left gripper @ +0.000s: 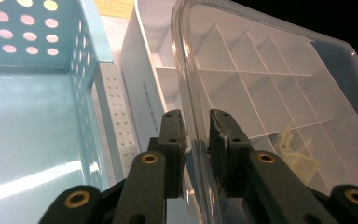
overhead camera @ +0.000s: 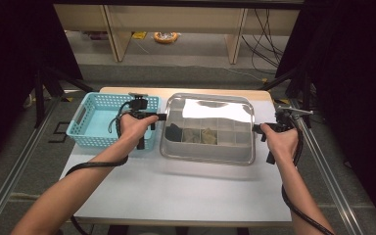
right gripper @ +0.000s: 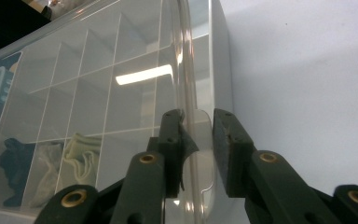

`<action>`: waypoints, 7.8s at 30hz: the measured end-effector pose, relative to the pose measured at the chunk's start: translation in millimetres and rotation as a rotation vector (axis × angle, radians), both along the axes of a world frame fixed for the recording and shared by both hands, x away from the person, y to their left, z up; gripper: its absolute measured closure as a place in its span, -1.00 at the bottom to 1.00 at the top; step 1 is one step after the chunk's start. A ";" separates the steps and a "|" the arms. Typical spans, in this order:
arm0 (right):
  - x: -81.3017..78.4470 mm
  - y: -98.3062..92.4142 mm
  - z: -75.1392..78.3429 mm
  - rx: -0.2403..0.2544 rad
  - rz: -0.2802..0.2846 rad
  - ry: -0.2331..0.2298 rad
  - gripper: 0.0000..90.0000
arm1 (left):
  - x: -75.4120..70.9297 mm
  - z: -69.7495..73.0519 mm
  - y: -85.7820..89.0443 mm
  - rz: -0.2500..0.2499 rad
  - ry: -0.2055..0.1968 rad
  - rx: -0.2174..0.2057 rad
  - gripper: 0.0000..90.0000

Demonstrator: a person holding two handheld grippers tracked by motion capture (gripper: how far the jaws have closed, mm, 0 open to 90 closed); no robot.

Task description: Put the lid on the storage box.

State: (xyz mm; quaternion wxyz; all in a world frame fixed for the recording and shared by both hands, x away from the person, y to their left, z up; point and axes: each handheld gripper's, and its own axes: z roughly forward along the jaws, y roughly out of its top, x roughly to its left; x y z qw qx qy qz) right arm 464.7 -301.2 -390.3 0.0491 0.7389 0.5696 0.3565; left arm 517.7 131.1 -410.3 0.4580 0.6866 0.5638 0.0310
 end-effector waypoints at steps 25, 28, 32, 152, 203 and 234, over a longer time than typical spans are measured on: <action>7.2 0.7 -5.8 0.019 -0.028 -0.011 0.63 | 8.8 -3.2 -8.0 -0.003 0.012 0.049 0.64; 7.8 0.9 -6.8 0.009 -0.028 -0.012 0.62 | 10.2 -4.2 -8.8 -0.002 0.017 0.056 0.64; 9.4 0.9 -9.4 -0.002 -0.033 -0.017 0.62 | 11.1 -5.7 -10.7 -0.003 0.017 0.062 0.63; -60.7 -4.5 -18.2 0.120 0.056 0.049 0.62 | -65.3 -18.3 5.4 -0.095 0.185 -0.095 0.45; -72.0 -3.0 -6.6 0.078 0.042 -0.028 0.79 | -85.2 4.4 5.7 -0.221 -0.008 0.061 0.52; -68.0 25.4 -11.5 -0.044 0.165 0.135 1.00 | -78.3 -8.3 -28.3 -0.333 0.063 0.113 0.87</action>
